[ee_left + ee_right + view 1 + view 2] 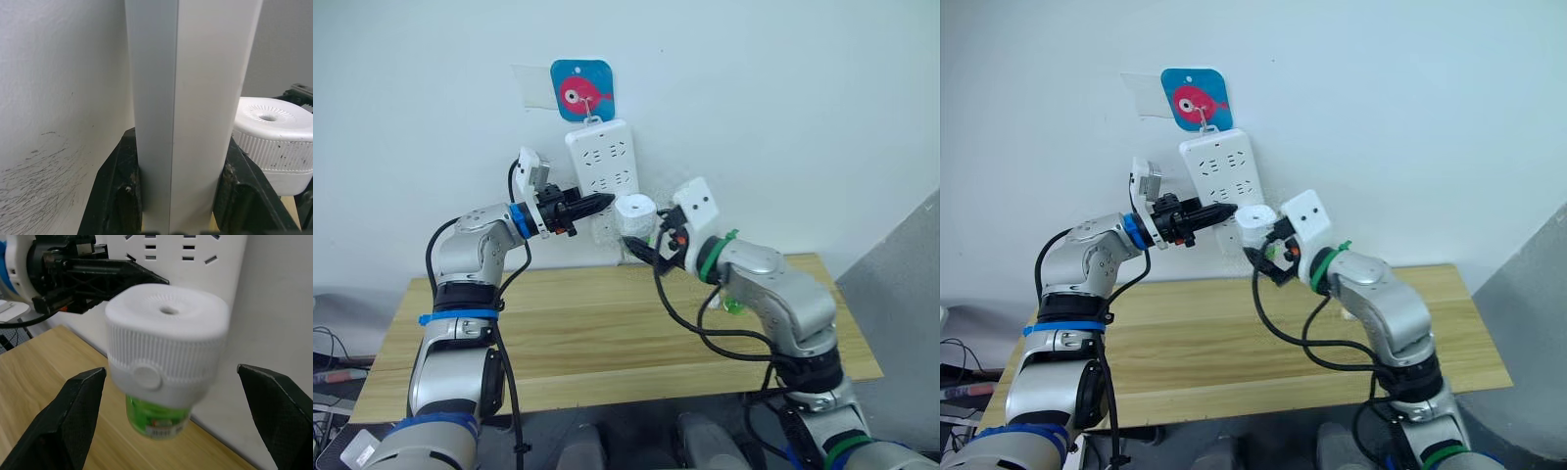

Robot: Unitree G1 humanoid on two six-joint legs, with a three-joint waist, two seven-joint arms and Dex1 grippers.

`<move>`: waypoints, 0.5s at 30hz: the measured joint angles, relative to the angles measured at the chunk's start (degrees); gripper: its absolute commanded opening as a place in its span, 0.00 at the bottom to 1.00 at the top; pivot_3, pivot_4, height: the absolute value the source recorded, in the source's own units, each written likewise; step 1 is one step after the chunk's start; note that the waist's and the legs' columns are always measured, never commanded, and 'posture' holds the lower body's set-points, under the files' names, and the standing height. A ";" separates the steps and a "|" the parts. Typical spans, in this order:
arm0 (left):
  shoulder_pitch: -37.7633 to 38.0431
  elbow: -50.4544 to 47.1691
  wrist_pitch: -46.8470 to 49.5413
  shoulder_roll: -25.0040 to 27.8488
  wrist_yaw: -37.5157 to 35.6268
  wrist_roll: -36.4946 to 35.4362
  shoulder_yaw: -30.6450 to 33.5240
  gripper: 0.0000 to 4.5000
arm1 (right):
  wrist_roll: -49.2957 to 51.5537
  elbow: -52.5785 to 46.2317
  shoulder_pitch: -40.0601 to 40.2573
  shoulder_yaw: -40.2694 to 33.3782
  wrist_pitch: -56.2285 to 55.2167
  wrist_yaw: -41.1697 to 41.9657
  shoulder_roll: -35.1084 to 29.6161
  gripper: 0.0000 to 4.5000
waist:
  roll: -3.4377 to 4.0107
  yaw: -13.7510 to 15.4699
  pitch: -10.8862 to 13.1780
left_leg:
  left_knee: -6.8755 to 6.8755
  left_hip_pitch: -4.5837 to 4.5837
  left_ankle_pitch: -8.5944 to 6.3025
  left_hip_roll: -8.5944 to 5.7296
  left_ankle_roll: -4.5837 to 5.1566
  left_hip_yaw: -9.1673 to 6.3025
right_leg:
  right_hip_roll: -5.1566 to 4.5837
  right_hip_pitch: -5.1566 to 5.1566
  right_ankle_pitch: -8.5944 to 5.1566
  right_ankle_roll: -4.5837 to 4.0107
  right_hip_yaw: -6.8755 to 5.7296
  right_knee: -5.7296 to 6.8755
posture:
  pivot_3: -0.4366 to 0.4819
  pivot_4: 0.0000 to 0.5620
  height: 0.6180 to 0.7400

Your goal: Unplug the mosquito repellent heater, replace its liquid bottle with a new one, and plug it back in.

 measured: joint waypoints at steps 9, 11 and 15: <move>0.17 2.43 -1.43 1.52 0.24 0.35 -0.37 0.83 | 7.36 -4.17 5.29 -3.15 -0.51 4.16 -2.65 0.55 | -0.01 -0.29 0.00 | 0.09 0.02 0.00 0.03 0.00 0.01 | 0.07 0.03 0.00 0.00 0.03 0.08 | 0.35 0.18 1.00; 1.97 1.28 -1.01 2.70 0.43 0.22 -0.19 0.99 | 7.75 -4.17 5.44 -2.86 -1.24 3.84 -2.01 0.37 | 0.00 -0.48 0.00 | 0.08 0.04 0.00 0.06 0.00 0.01 | 0.10 0.03 0.00 0.01 0.05 0.11 | 0.35 0.18 1.00; 6.80 -3.13 1.08 4.91 1.41 -0.43 0.61 1.00 | 8.04 -4.01 5.83 -1.75 -2.52 3.62 -1.02 0.04 | -0.01 -0.41 0.00 | 0.10 0.04 0.00 0.10 0.00 -0.03 | 0.10 0.02 0.00 0.00 0.03 0.14 | 0.39 0.17 1.00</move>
